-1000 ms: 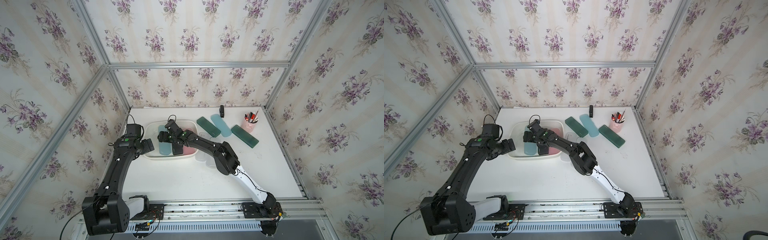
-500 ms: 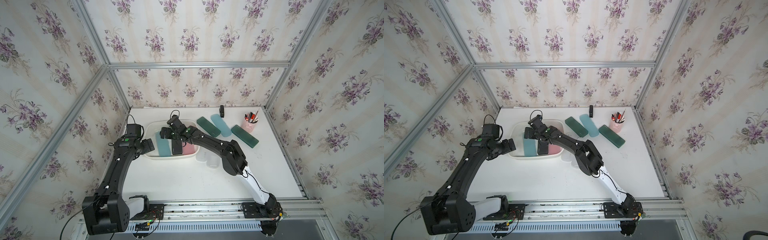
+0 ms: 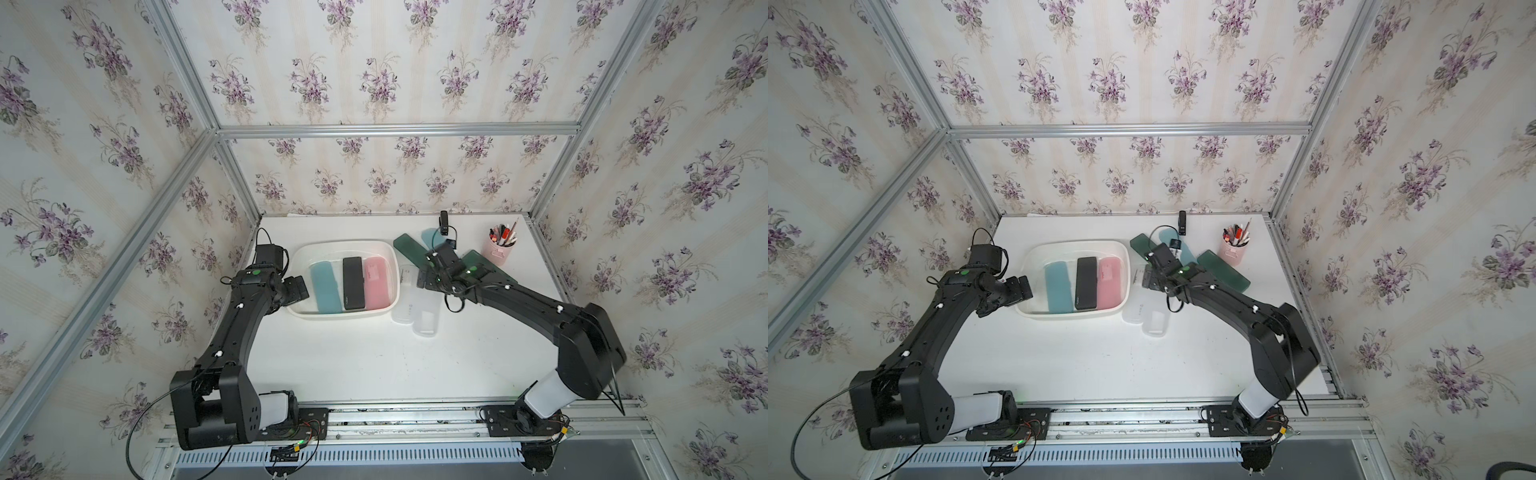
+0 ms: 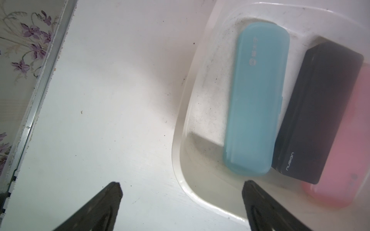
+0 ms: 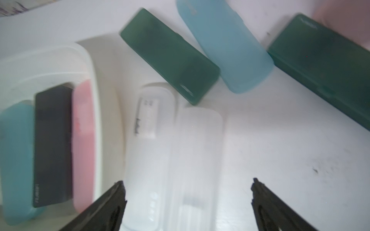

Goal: Put the pencil case into the storage box
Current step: Move the storage box to the center of the board.

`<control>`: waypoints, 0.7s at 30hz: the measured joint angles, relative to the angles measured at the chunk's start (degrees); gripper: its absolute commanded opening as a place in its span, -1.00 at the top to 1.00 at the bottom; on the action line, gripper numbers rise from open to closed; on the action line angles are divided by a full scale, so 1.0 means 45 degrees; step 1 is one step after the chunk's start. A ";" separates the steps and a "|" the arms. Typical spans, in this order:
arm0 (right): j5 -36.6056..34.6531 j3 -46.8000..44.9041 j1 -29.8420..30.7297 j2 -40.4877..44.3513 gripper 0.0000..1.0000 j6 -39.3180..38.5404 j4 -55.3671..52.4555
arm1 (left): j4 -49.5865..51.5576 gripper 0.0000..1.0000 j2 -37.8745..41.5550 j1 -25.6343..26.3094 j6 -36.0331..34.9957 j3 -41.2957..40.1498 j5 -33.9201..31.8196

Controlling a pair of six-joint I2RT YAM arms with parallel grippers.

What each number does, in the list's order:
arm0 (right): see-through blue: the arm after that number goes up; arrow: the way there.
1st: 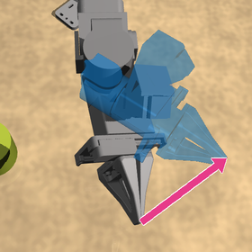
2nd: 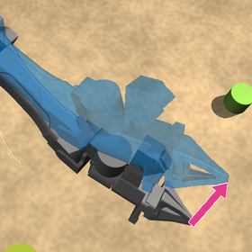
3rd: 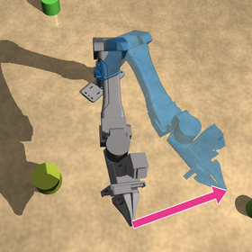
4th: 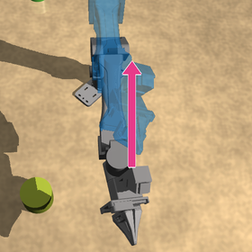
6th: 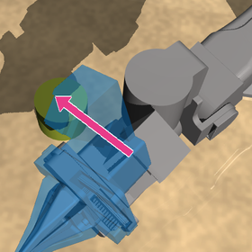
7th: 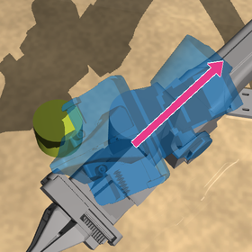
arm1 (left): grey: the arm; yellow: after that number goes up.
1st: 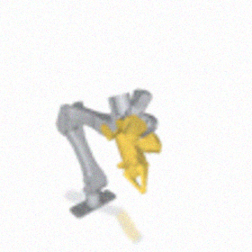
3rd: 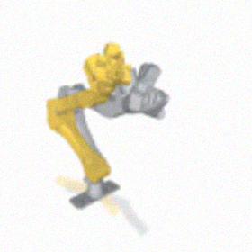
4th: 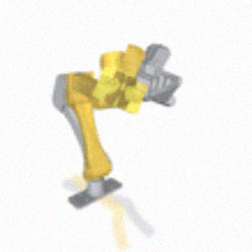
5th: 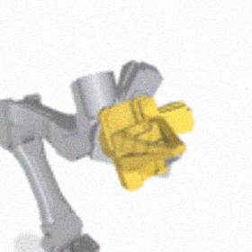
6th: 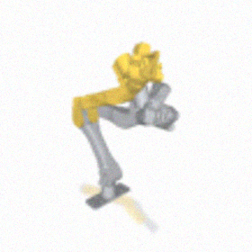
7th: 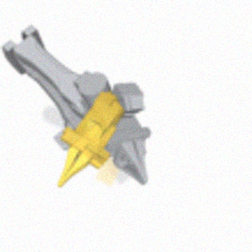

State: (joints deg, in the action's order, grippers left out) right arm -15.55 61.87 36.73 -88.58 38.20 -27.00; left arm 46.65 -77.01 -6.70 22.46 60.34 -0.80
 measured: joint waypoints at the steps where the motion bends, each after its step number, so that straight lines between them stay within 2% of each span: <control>1: 0.0034 -0.0631 -0.0243 0.0369 -0.99 -0.0112 0.0000 | -0.0083 -0.98 -0.0301 -0.0112 0.0005 0.0121 -0.0015; 7: 0.0393 -0.2123 -0.0748 0.0665 -0.99 -0.0491 0.0466 | -0.0753 -0.99 -0.2293 -0.0257 0.0015 0.0588 0.0209; 13: 0.0714 -0.2351 -0.0782 -0.0321 -0.99 -0.0636 0.1005 | -0.1384 -0.99 -0.2866 -0.0131 0.0253 0.0262 0.0627; 21: 0.0782 -0.2361 -0.0782 -0.0971 -0.99 -0.0826 0.1302 | -0.1802 -0.98 -0.2739 0.1297 0.0865 -0.0661 0.0860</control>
State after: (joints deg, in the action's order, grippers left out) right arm -12.03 51.24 33.21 -92.95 34.48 -21.15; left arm 38.54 -89.34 -0.86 26.35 57.36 3.07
